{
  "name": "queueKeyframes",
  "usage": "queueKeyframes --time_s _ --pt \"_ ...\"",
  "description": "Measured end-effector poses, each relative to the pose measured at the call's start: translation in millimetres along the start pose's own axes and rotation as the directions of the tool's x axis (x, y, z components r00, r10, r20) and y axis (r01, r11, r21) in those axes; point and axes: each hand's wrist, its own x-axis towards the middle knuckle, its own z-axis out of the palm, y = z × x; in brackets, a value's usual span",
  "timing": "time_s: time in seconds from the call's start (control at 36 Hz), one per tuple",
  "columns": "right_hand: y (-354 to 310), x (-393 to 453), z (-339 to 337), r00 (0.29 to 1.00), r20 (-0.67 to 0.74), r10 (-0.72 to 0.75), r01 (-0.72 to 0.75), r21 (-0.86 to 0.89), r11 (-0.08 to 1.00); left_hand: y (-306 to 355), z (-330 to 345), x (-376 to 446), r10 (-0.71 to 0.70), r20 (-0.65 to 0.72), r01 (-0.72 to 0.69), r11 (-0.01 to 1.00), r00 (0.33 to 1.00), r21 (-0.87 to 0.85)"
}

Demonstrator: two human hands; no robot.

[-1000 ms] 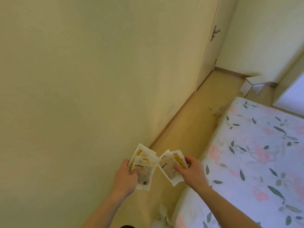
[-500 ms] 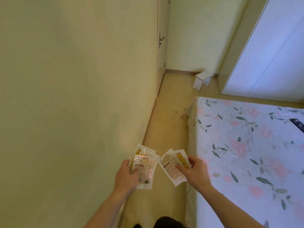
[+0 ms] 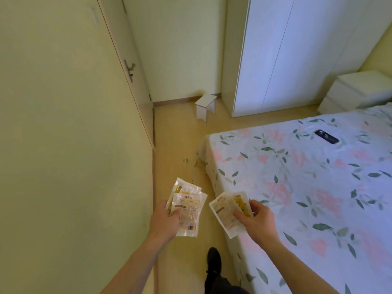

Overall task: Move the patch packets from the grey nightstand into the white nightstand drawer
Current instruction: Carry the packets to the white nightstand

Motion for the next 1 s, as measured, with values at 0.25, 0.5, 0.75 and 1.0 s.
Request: queueKeyframes --time_s 0.25,0.5,0.75,1.0 --pt "-89 171 18 0.997 0.069 -0.039 0.042 -0.035 0.999 89 -10 145 -0.020 -0.040 0.019 1.000 0.999 -0.023" --pt "-168 319 59 0.993 0.089 -0.082 0.086 -0.047 0.995 149 -31 286 -0.042 -0.054 0.038 0.997 0.998 -0.074" --pt "-228 454 110 0.999 -0.036 -0.018 0.015 -0.068 0.998 216 -54 464 0.020 0.005 -0.020 0.999 1.000 -0.048" --pt "-283 547 115 0.975 -0.209 0.070 -0.056 0.072 0.996 309 -46 612 0.100 0.175 -0.114 0.991 0.979 0.068"
